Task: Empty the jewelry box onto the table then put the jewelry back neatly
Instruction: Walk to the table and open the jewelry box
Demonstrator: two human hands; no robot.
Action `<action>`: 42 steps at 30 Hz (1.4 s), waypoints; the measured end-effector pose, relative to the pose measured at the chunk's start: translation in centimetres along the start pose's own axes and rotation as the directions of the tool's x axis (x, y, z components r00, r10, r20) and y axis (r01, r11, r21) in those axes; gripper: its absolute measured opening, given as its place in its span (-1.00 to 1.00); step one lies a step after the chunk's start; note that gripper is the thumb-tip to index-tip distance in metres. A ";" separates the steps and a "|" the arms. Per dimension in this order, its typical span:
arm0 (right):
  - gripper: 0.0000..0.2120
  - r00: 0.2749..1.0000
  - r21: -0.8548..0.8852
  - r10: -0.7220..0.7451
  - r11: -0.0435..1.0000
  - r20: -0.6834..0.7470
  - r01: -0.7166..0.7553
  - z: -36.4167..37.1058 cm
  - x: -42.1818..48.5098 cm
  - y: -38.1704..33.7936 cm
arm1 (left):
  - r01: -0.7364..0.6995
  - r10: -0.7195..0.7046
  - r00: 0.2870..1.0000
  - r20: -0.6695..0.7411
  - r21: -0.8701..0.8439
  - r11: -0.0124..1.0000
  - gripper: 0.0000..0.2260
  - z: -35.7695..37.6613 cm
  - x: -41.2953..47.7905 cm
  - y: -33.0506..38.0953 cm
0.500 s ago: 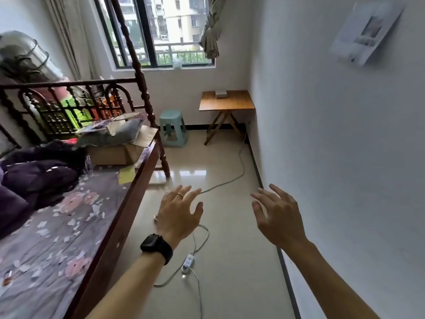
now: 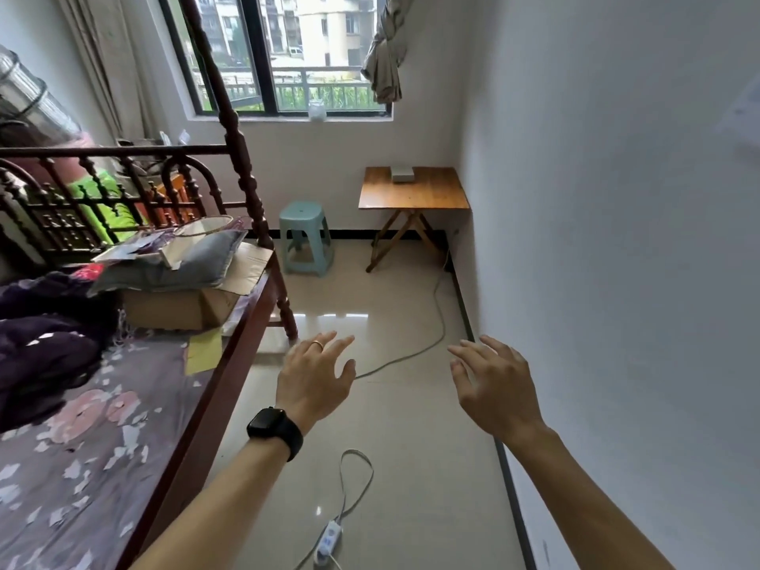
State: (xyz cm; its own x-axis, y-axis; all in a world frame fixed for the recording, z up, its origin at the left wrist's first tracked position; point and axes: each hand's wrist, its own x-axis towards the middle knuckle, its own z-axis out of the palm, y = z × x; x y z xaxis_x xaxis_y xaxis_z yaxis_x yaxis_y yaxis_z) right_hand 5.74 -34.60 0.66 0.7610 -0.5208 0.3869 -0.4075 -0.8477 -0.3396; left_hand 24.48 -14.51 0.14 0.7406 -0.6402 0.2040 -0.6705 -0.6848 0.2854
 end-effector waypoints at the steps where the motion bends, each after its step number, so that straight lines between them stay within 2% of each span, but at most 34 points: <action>1: -0.65 1.000 0.004 0.008 1.000 -0.001 -0.008 0.6 1.9 0.1 | 0.013 -0.013 1.000 0.006 0.009 1.000 -0.58 0.2 1.9 -0.5; 11: -0.74 0.998 0.084 -0.058 0.995 0.036 0.055 11.4 23.4 4.1 | 0.079 -0.078 0.997 -0.003 0.042 0.996 -0.60 5.3 23.2 -6.0; 15: -0.71 0.993 0.091 -0.121 0.989 0.011 0.119 15.4 34.0 5.6 | 0.108 -0.107 0.994 -0.033 0.058 0.992 -0.61 6.3 32.9 -7.9; 22: -0.68 0.987 0.097 -0.153 0.984 0.044 0.148 21.8 51.6 6.3 | 0.196 -0.192 0.976 -0.104 0.030 0.980 -0.61 6.3 49.4 -11.6; 33: -0.71 0.982 0.088 -0.115 0.991 0.151 0.103 34.5 76.2 3.9 | 0.192 -0.190 0.979 -0.078 0.017 0.981 -0.59 10.0 75.3 -23.0; 42: -0.70 0.989 0.094 -0.041 0.995 0.139 0.028 41.9 94.7 3.3 | 0.207 -0.206 0.977 -0.050 0.015 0.978 -0.56 11.4 95.8 -30.0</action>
State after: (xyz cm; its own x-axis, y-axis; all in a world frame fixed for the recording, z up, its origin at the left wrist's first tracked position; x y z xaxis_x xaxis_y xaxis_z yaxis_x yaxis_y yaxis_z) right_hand 97.68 -82.48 0.25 0.8397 -0.4666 0.2779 -0.3366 -0.8487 -0.4079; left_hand 115.00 -59.26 0.44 0.8641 -0.4671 0.1876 -0.5033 -0.8077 0.3070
